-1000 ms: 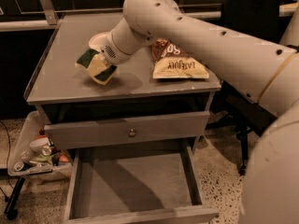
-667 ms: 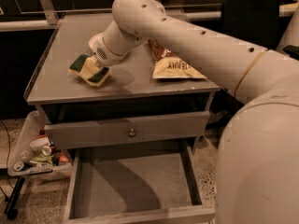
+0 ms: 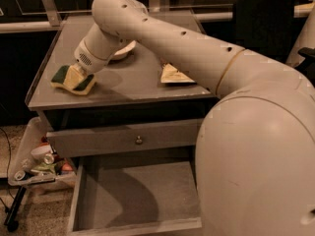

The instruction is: Pick sponge from middle drawer and place on counter

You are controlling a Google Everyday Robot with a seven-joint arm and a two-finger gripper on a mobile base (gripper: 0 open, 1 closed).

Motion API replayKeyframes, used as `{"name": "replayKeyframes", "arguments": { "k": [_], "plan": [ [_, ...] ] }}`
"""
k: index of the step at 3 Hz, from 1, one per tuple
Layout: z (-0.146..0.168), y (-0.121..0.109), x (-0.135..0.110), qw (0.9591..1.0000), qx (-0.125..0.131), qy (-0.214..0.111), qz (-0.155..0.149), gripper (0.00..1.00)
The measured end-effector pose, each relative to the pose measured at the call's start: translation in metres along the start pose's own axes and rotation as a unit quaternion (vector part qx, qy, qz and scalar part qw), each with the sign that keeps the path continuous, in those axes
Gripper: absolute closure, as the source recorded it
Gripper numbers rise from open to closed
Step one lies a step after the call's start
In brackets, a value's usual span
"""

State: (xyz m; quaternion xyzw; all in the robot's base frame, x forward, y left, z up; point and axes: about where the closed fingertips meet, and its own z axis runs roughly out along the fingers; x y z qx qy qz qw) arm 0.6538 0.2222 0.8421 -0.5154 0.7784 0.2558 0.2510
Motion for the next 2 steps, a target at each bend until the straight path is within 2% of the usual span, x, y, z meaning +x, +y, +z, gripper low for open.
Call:
{"name": "replayKeyframes", "arguments": {
  "k": [1,2],
  "plan": [
    [0.0007,0.0008,-0.0004,1.0000,-0.001,0.000,-0.001,0.81],
    [0.0008,0.0008,-0.0004,1.0000,-0.001,0.001,-0.001,0.58]
  ]
}}
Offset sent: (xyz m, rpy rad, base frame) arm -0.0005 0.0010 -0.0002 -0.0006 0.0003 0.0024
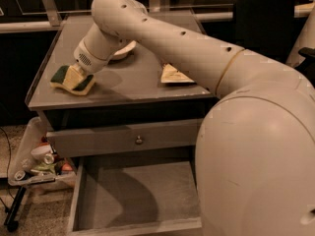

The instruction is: Pick sponge from middle drawer and place on counter

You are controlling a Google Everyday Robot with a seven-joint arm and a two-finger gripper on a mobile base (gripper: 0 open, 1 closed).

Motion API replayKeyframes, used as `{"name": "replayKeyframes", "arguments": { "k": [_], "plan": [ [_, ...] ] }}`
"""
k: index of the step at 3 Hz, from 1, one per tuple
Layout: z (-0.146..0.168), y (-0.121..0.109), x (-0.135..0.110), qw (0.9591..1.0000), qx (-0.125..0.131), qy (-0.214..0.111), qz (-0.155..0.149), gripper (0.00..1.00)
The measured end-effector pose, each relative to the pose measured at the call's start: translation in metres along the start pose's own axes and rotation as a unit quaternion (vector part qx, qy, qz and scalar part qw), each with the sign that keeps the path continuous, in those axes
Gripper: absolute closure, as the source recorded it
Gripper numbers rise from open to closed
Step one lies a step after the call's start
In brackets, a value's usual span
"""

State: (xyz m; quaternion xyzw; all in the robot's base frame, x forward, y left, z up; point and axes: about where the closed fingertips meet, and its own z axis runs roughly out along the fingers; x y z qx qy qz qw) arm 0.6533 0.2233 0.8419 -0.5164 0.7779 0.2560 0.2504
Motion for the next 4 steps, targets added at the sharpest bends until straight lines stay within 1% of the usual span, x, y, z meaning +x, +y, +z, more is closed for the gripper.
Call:
{"name": "replayKeyframes", "arguments": {
  "k": [2,3,4],
  "plan": [
    [0.0000,0.0000,0.0000,1.0000,0.000,0.000,0.000,0.12],
    [0.0001,0.0000,0.0000,1.0000,0.000,0.000,0.000,0.00],
    [0.0001,0.0001,0.0000,1.0000,0.000,0.000,0.000,0.00]
  ]
}}
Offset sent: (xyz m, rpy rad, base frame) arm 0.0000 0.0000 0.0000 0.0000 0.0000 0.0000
